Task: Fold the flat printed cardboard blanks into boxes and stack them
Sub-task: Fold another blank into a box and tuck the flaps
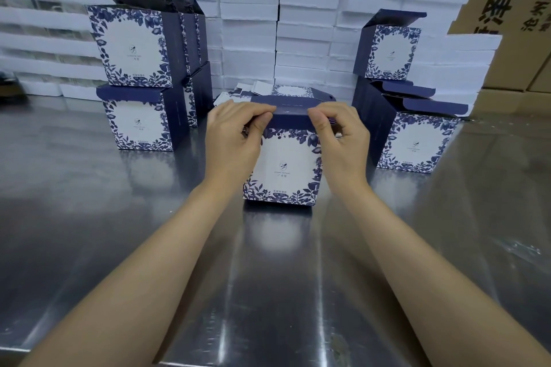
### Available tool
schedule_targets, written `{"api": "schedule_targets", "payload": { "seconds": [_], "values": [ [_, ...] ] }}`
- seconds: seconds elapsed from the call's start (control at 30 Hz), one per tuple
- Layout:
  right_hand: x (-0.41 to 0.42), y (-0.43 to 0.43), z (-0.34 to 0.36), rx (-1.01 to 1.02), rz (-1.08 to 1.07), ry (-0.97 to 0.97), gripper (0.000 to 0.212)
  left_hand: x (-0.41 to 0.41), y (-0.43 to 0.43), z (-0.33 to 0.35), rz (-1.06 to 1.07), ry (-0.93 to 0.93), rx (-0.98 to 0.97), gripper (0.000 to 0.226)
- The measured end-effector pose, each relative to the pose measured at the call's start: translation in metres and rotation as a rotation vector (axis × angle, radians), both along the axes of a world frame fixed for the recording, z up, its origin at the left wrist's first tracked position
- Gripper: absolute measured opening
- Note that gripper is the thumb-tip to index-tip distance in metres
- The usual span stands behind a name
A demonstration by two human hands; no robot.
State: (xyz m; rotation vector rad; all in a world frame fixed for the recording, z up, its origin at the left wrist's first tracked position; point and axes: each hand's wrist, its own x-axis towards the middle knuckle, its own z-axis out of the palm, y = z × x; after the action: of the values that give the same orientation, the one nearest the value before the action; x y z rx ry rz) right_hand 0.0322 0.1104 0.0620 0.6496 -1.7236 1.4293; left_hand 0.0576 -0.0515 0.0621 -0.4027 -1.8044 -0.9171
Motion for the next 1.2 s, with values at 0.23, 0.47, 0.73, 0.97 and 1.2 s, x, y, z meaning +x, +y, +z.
{"api": "schedule_targets", "payload": {
  "seconds": [0.23,0.47,0.73,0.97,1.2],
  "values": [
    [0.006,-0.002,0.009,0.026,0.013,0.031,0.008,0.003,-0.001,0.009,0.011,0.042,0.038,0.013],
    [0.005,-0.003,0.0,0.027,-0.058,0.083,0.011,0.005,0.002,0.006,-0.003,0.005,0.03,0.013],
    [0.006,-0.003,0.003,0.103,-0.122,0.121,0.011,0.006,0.003,0.005,0.046,0.032,0.003,0.012],
    [0.009,-0.006,0.003,0.164,-0.092,0.143,0.008,0.006,0.005,0.003,0.118,0.111,-0.15,0.012],
    [0.007,-0.004,0.001,0.192,-0.183,0.193,0.009,0.006,0.012,0.0,0.156,0.14,-0.236,0.011]
  ]
}}
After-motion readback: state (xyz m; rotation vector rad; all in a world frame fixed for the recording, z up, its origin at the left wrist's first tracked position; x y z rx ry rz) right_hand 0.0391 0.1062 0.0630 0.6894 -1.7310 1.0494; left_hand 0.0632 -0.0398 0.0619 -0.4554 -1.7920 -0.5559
